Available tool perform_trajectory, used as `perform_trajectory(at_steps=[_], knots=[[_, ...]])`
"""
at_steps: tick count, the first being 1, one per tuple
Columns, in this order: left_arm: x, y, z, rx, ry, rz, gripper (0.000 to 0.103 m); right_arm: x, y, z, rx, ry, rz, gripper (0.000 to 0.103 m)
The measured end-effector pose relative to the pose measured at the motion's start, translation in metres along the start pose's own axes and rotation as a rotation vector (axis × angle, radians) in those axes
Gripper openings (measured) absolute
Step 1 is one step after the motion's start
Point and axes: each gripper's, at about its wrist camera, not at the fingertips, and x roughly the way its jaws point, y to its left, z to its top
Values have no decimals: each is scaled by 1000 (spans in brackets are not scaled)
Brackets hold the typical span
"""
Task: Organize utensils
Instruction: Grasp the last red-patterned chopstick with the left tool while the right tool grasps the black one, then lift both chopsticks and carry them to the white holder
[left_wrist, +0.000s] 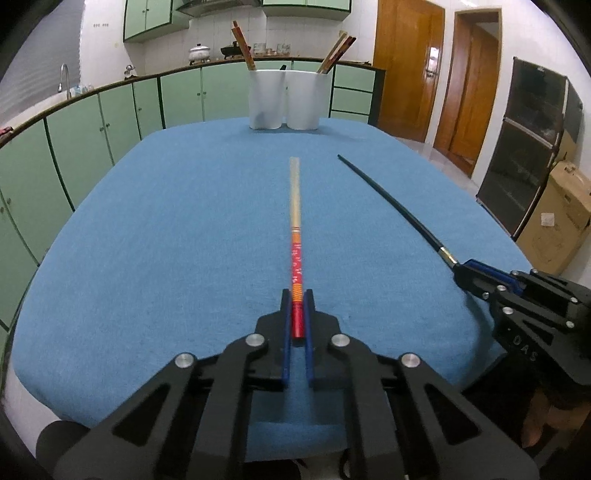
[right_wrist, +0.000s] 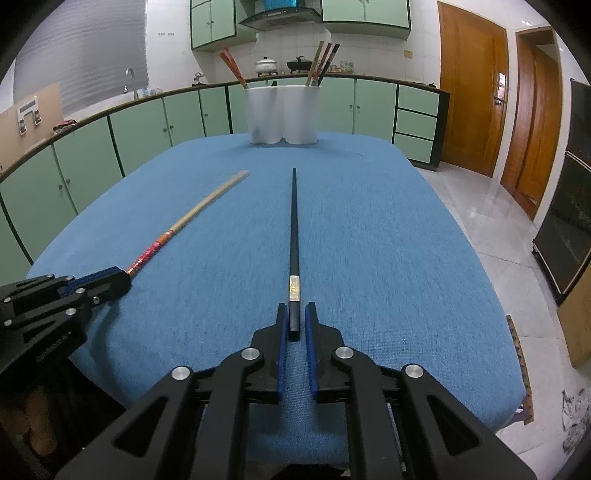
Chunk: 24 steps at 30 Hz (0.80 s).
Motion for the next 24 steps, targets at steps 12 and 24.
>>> perform_trajectory(at_steps=[12,24], knots=[[-32,11,31,-82,-33,-36,5,-32,-4,21,33,-52,29,6],[-86,23,94,-51,-141,-39,5,-87,1,99,-24,-153,44,6]])
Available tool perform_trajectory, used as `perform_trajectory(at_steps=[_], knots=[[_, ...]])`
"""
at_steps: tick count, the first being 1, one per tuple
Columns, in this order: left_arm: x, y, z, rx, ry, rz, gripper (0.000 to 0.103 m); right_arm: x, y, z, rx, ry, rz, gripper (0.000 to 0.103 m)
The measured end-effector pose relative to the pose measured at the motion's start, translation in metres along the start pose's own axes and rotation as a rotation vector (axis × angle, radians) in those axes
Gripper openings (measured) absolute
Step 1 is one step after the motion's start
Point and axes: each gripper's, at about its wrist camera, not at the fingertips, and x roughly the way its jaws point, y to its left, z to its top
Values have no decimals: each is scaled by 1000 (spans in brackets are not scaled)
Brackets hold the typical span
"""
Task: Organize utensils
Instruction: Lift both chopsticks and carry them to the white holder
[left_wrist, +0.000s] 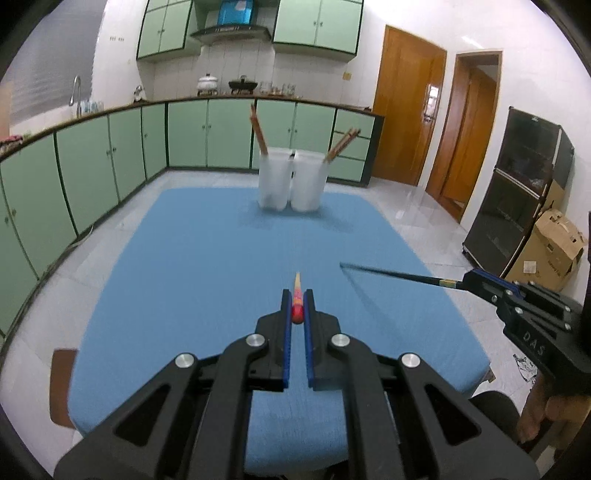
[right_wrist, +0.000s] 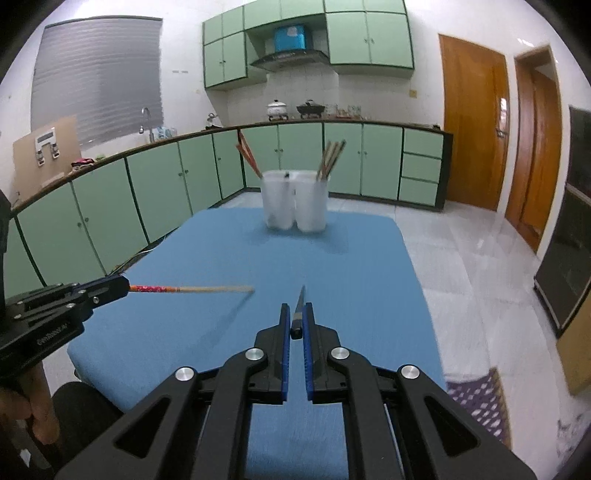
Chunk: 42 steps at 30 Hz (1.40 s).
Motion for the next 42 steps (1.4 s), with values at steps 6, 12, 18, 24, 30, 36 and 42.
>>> perform_trajectory(at_steps=[6,12,18,24,30,36,42], knots=[[-4,4,44,29,-4,-30,5,3,4,55,-55,33,15,6],[6,4,85,54,25,-62,5,23,-1,107,-24,134,67,6],[24,6,116,70,87,-81,5,44,-4,148,-38,209,74,6],[36,4,156,120,126,-68,5,52,-6,187,-36,234,64,6],[34,10,208,131,121,-63,5,49,1,235,-51,205,61,6],[41,12,260,135,102,-35,5,56,8,283,-70,155,43,6],[64,10,306,136,93,0,5,74,9,332,-55,113,29,6]])
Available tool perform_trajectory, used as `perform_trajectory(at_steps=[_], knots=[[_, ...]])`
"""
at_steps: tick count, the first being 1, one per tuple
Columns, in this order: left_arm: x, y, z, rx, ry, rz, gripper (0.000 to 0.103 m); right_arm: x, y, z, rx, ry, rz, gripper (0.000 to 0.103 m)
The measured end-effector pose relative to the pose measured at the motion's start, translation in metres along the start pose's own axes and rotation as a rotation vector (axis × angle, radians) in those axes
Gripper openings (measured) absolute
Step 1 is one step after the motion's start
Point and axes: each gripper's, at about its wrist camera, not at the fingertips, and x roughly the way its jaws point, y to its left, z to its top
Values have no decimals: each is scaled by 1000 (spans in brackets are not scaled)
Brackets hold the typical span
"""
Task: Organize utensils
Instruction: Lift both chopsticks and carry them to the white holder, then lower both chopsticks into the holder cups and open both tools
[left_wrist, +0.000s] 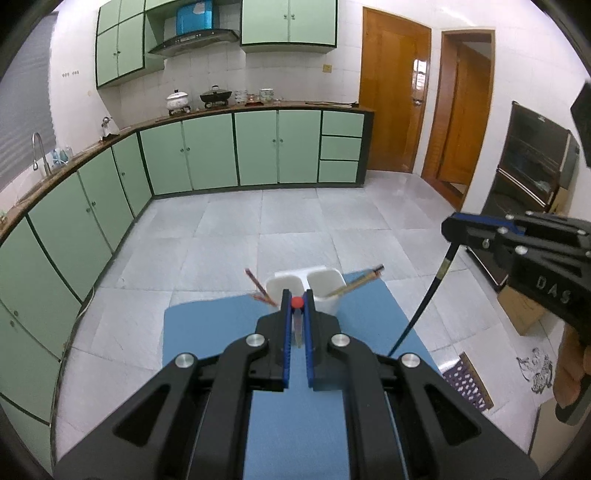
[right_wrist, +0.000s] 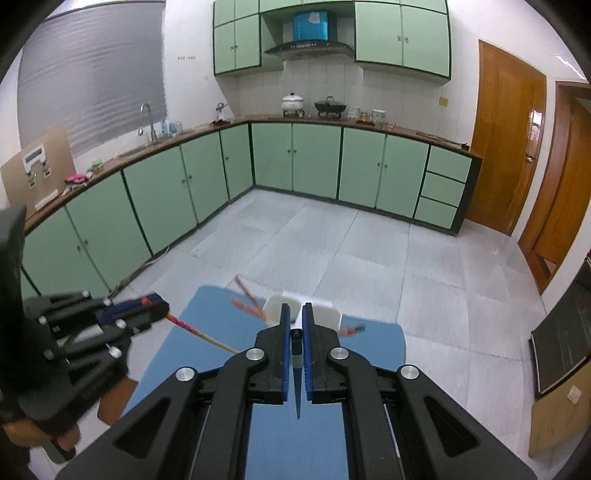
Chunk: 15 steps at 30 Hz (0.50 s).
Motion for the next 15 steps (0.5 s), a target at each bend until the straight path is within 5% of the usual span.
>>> perform_trajectory(at_steps=[15], knots=[[96,29,68,-74,-7,39,5,90,-31,73,47,-45,-49,6]])
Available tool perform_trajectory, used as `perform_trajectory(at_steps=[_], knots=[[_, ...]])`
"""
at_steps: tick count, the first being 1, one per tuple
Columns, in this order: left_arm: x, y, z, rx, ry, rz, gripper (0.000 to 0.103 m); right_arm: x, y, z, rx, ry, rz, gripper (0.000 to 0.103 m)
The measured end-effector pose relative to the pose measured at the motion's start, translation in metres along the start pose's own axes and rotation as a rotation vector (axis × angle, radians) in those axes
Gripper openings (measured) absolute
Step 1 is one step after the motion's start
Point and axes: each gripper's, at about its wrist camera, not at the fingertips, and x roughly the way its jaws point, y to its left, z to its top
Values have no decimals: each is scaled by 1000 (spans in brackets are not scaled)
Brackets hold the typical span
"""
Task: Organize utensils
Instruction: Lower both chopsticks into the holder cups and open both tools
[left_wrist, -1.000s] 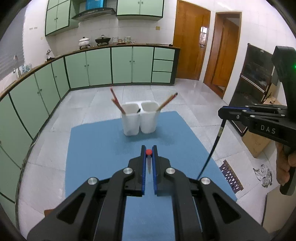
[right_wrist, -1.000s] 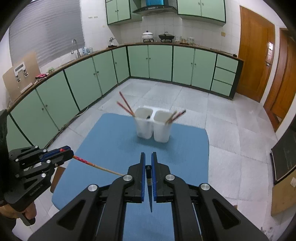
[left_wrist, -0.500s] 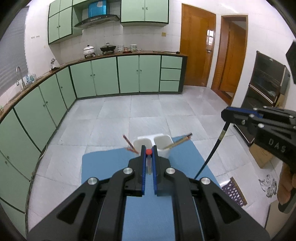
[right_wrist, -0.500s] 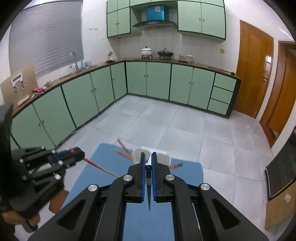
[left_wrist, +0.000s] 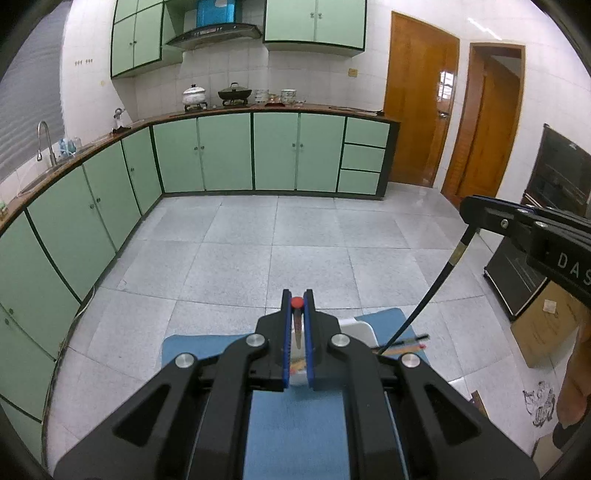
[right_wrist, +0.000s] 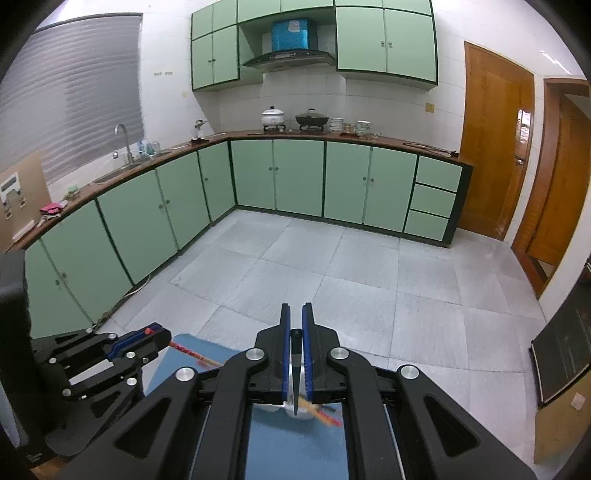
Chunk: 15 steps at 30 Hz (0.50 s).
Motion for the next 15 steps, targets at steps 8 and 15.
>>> perform_trajectory(at_steps=[8,15], knots=[[68,12,-17,-9,90,-14,5,78,-23,-30,46,67,-11,6],[94,29,-38,-29,147,-8,15,102,-32,-58,63,123,-11,12]])
